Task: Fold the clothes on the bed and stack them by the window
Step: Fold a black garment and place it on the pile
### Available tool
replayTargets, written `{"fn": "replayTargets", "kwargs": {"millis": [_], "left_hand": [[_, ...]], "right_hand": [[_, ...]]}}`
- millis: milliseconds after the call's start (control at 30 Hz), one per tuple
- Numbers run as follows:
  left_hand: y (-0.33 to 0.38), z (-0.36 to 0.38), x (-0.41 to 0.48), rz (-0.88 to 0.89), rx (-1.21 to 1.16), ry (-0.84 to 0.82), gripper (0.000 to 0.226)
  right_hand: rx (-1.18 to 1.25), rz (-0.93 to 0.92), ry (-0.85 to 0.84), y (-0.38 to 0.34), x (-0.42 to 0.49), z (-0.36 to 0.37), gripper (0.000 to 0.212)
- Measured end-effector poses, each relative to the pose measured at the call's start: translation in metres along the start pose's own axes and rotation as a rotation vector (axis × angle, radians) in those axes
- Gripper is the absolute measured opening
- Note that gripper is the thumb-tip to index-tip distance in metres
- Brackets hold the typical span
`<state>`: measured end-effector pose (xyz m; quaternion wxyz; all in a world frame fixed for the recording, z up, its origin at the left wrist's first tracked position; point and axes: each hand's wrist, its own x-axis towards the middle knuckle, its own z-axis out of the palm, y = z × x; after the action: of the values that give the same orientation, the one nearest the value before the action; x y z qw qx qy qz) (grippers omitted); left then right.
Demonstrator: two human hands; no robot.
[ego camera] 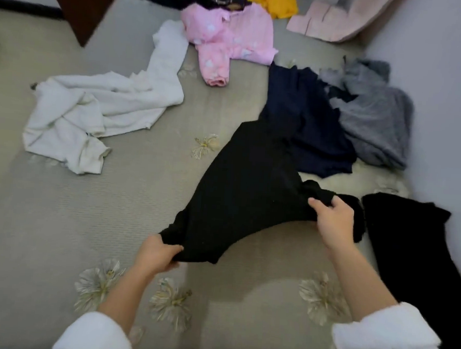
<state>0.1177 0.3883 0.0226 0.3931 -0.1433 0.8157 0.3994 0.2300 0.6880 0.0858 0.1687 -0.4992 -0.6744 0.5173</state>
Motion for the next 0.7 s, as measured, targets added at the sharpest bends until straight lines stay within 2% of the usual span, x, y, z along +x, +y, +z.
{"fn": "replayTargets", "kwargs": {"millis": [67, 100, 200, 267, 300, 400, 467, 500, 533, 567, 633, 667, 700], "left_hand": [[0.018, -0.01, -0.029, 0.12, 0.441, -0.03, 0.016], [0.028, -0.015, -0.044, 0.177, 0.586, -0.026, 0.016], [0.06, -0.024, -0.085, 0.375, 0.772, 0.086, 0.024], [0.075, -0.024, -0.107, 0.543, 0.698, 0.136, 0.023], [0.082, -0.022, -0.117, 0.599, 0.606, 0.106, 0.022], [0.104, -0.013, -0.144, 0.609, 0.25, -0.206, 0.019], [0.116, -0.002, -0.16, 0.633, 0.158, -0.398, 0.037], [0.122, 0.006, -0.167, 0.672, 0.167, -0.433, 0.051], [0.126, 0.014, -0.173, 0.719, 0.193, -0.416, 0.061], [0.131, 0.021, -0.178, 0.774, 0.215, -0.349, 0.06], [0.142, 0.026, -0.185, 0.85, 0.187, -0.179, 0.032], [0.149, 0.024, -0.187, 0.841, 0.133, -0.135, 0.023], [0.156, 0.018, -0.188, 0.793, 0.064, -0.133, 0.023]], "right_hand": [[-0.145, -0.19, -0.096, -0.04, -0.008, -0.02, 0.03], [-0.182, -0.261, -0.145, -0.06, -0.014, -0.028, 0.034], [-0.2, -0.373, -0.264, -0.109, -0.032, -0.049, 0.049], [-0.164, -0.394, -0.327, -0.131, -0.044, -0.059, 0.05], [-0.131, -0.39, -0.369, -0.139, -0.052, -0.063, 0.048], [-0.087, -0.376, -0.5, -0.161, -0.073, -0.068, 0.038], [-0.121, -0.401, -0.545, -0.172, -0.085, -0.064, 0.031], [-0.132, -0.404, -0.563, -0.176, -0.09, -0.061, 0.021], [-0.128, -0.406, -0.58, -0.18, -0.095, -0.057, 0.016], [-0.108, -0.407, -0.592, -0.184, -0.099, -0.053, 0.018], [-0.059, -0.39, -0.61, -0.189, -0.105, -0.046, 0.019], [-0.038, -0.38, -0.616, -0.191, -0.107, -0.044, 0.018], [-0.02, -0.366, -0.617, -0.193, -0.107, -0.043, 0.018]]}}
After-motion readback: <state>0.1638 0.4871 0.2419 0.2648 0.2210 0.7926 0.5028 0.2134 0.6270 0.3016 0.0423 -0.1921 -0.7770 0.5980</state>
